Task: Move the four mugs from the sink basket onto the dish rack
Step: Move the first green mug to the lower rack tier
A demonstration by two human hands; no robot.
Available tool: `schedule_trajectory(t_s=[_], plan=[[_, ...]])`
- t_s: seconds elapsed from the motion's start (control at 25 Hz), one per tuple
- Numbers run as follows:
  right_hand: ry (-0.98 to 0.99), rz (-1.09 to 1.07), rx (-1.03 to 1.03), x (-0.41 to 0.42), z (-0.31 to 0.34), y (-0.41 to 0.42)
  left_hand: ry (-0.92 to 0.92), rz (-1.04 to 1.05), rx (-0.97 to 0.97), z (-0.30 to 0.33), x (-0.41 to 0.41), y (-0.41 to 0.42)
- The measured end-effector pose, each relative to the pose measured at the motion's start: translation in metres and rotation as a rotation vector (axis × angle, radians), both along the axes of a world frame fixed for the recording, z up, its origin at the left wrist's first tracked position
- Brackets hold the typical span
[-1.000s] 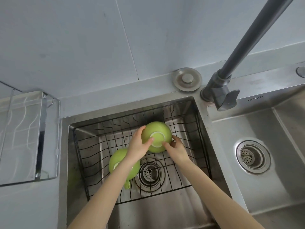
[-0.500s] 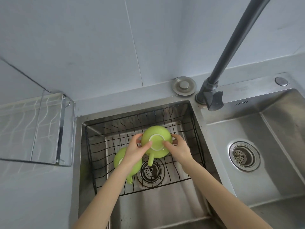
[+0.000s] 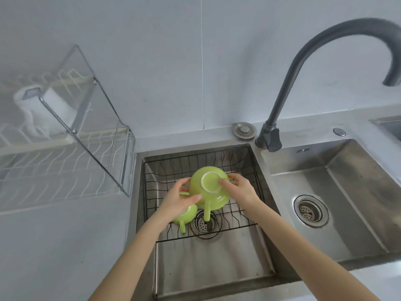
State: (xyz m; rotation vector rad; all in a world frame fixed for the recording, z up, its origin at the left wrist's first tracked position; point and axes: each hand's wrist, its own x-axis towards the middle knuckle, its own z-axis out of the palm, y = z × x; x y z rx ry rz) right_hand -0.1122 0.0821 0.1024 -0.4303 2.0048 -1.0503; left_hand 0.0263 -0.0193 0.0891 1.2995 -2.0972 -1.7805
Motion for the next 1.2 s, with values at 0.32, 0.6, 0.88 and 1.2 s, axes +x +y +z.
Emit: schedule_trajectory(t_s=[0.32,0.6,0.88,1.2], plan=[[0.098,0.063,-0.033,0.055,0.033,0.015,0.113,-0.025,-0.083,0.024,0.063,0.018],[0.131,0.095,-0.056,0.118,0.046,-0.002,0.109,-0.027,-0.135,0.036,0.128,0.001],[0.167,0.135,-0.062,0.180,0.050,-0.037,0.080,-0.015,-0.153,0.034,0.194,-0.031],[0.203,0.132,-0.093,0.242,0.046,-0.095,0.069,0.032,-0.153,0.033,0.255,-0.081]])
